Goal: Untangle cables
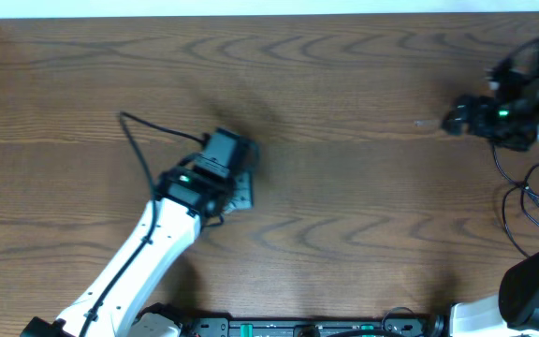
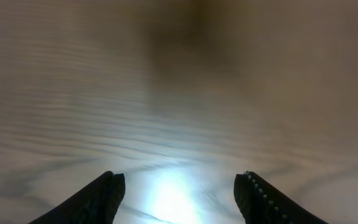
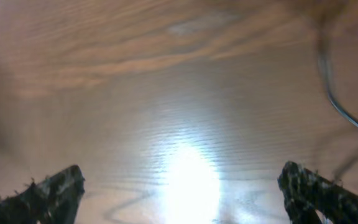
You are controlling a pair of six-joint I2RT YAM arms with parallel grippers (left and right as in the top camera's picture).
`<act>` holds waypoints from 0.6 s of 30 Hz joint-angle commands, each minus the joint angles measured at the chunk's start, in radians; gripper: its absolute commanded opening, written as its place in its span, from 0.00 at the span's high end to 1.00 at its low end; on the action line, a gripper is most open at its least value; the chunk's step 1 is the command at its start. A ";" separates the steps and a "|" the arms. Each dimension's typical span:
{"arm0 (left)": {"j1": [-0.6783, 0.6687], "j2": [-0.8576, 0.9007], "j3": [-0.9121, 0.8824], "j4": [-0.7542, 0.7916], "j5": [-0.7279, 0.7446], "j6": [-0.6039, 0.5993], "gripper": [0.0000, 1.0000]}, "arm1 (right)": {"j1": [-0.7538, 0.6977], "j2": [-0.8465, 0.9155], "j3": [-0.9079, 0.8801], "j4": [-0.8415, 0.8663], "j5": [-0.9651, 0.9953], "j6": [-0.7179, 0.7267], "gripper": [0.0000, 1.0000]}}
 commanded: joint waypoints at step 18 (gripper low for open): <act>0.480 -0.009 0.002 -0.343 0.130 0.091 0.20 | 0.312 -0.010 -0.131 -0.056 0.090 0.018 0.01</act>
